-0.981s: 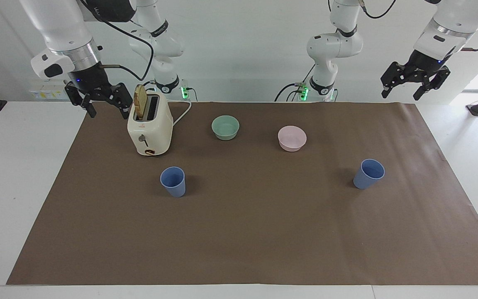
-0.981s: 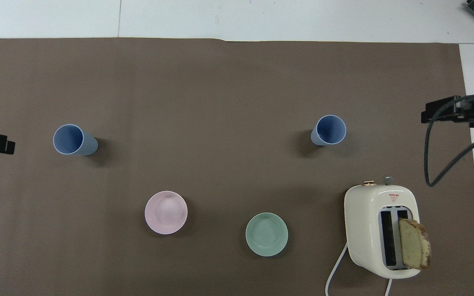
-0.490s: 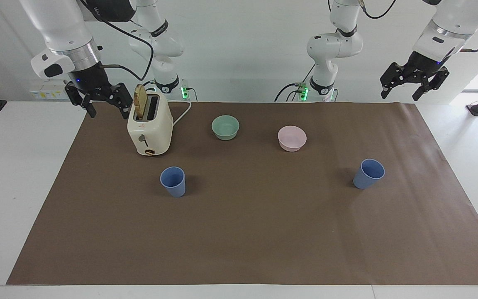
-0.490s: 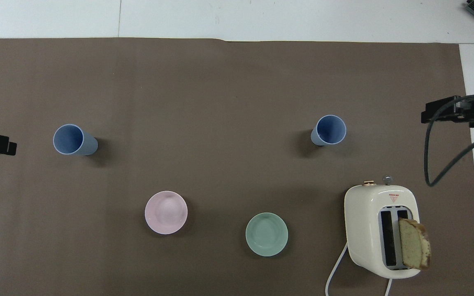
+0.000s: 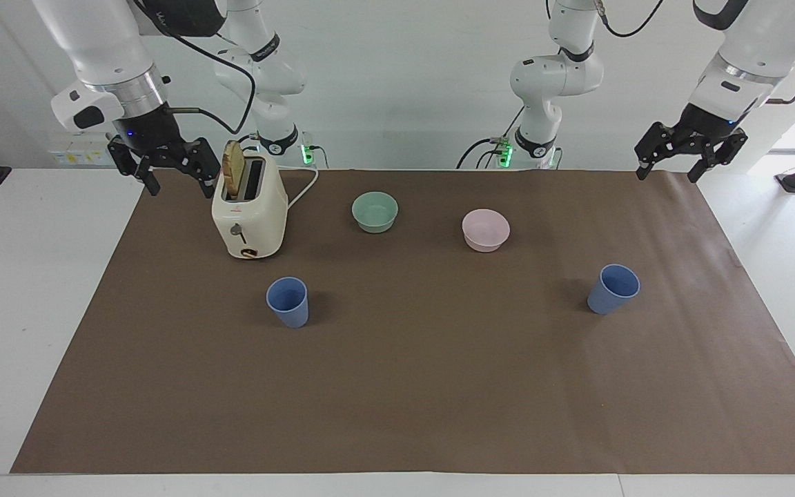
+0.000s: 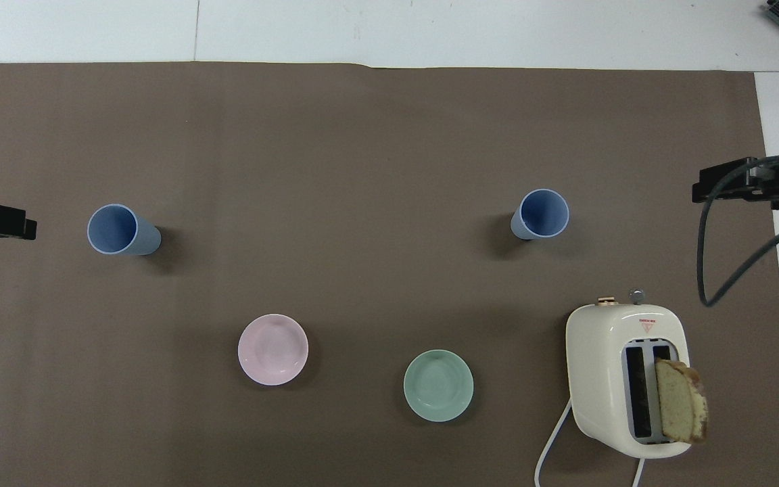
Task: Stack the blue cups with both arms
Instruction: 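Reach the left gripper to the nearer blue cup and grasp it, then carry the blue cup with the left gripper toward the table center, then release the cup and withdraw the left gripper while the right gripper reaches, then grasp the other blue cup with the right gripper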
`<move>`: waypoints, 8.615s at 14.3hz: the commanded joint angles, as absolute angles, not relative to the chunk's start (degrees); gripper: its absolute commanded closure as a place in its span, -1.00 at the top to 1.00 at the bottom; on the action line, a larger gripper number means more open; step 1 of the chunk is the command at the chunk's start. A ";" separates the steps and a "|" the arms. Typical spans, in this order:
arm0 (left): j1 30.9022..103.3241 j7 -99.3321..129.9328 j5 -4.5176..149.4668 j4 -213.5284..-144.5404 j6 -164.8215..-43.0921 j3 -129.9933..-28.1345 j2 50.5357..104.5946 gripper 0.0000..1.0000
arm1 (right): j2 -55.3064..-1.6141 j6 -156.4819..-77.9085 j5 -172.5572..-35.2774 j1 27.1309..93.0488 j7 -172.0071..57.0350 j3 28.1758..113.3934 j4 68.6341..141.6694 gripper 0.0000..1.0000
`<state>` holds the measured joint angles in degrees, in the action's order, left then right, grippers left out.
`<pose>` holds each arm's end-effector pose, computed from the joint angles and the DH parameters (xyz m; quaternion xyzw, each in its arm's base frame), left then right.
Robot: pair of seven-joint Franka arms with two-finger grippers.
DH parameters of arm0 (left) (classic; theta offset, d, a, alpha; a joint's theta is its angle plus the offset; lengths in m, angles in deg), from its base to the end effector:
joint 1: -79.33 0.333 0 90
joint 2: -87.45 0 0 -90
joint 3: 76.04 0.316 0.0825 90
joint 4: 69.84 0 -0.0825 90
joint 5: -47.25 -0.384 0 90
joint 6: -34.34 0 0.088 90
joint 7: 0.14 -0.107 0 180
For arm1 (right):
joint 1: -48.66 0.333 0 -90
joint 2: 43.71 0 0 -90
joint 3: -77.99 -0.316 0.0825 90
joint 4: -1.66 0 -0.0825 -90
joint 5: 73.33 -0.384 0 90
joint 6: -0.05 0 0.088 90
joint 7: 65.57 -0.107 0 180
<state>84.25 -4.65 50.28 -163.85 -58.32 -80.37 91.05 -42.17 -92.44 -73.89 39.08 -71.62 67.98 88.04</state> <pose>0.5393 -0.0012 0.6299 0.9990 -0.0334 0.0206 0.0232 0.5678 0.0038 0.6436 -0.9980 0.0491 -0.0396 0.0095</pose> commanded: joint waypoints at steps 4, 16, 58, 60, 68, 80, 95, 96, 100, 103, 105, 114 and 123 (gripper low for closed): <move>88.20 -4.80 50.94 -170.63 -69.97 -80.61 87.10 1.00 | -43.19 -92.85 -74.38 38.29 -71.81 67.44 89.38 1.00; 89.35 2.48 50.85 -181.63 -90.55 -80.61 77.43 1.00 | -43.19 -92.85 -74.38 38.29 -71.81 67.44 89.38 1.00; 59.83 43.01 51.03 -170.82 -93.54 -86.93 69.09 -1.00 | -43.19 -92.85 -74.38 38.29 -71.81 67.44 89.38 1.00; 59.47 43.01 51.03 -171.17 -93.45 -86.93 68.90 -1.00 | -43.27 -92.85 -74.38 38.29 -71.81 67.44 89.38 1.00; 58.85 42.84 51.03 -171.88 -93.10 -86.93 68.64 -0.99 | -43.19 -92.94 -74.38 38.29 -71.72 67.44 89.38 1.00; 64.91 40.74 44.44 -166.60 -81.78 -86.06 71.53 1.00 | -42.49 -99.09 -74.82 39.26 -72.34 67.09 93.50 1.00; 84.87 -3.66 45.32 -164.51 -56.56 -85.53 91.22 1.00 | -28.25 -112.79 -74.73 43.83 -71.46 66.91 98.68 1.00; 84.87 -3.75 45.32 -162.58 -53.15 -85.44 91.32 1.00 | -28.24 -114.63 -74.65 43.83 -71.46 66.91 100.00 1.00; 85.74 -6.12 50.13 -158.78 -48.80 -84.13 91.40 1.00 | -26.75 -119.30 -74.38 44.44 -70.05 66.91 103.79 1.00; 86.01 -6.12 50.59 -158.69 -48.81 -83.77 91.49 1.00 | -25.79 -123.51 -74.03 44.62 -69.97 66.91 106.60 1.00; 86.01 -6.12 50.59 -158.87 -48.81 -84.12 91.93 1.00 | -24.73 -123.87 -73.86 45.15 -69.79 66.91 106.69 1.00; 85.75 -5.42 50.24 -158.78 -45.56 -84.65 94.39 1.00 | -24.03 -123.79 -73.68 45.85 -68.91 66.91 105.64 -1.00; 85.83 -5.68 50.15 -158.78 -45.73 -84.39 94.31 1.00 | -24.91 -110.80 -74.38 48.39 -74.68 65.51 90.80 -1.00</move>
